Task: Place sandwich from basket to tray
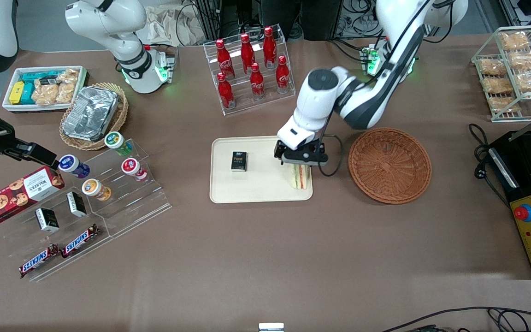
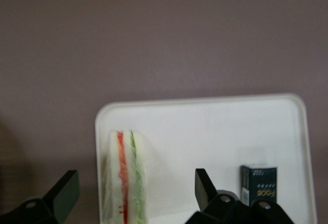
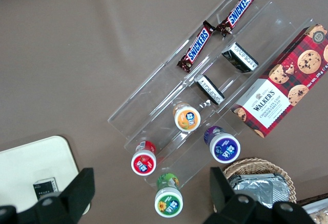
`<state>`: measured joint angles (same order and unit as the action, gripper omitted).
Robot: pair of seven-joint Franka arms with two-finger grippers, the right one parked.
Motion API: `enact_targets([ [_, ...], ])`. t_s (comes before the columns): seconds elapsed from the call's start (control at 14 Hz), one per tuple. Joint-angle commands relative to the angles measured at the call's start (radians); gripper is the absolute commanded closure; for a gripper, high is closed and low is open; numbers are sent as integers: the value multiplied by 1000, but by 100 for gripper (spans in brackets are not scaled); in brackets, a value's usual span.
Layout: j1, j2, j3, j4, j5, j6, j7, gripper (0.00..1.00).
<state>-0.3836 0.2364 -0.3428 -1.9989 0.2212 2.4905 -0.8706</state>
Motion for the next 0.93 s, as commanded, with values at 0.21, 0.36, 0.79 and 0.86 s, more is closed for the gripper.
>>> enact_targets([
  [0.21, 97, -121, 5, 232, -35, -448, 126, 1],
  [0.36, 178, -169, 4, 253, -120, -510, 246, 1],
  [0.79, 351, -345, 8, 246, -140, -787, 588, 0],
  [0.86, 364, -367, 10, 244, -141, -815, 622, 0],
])
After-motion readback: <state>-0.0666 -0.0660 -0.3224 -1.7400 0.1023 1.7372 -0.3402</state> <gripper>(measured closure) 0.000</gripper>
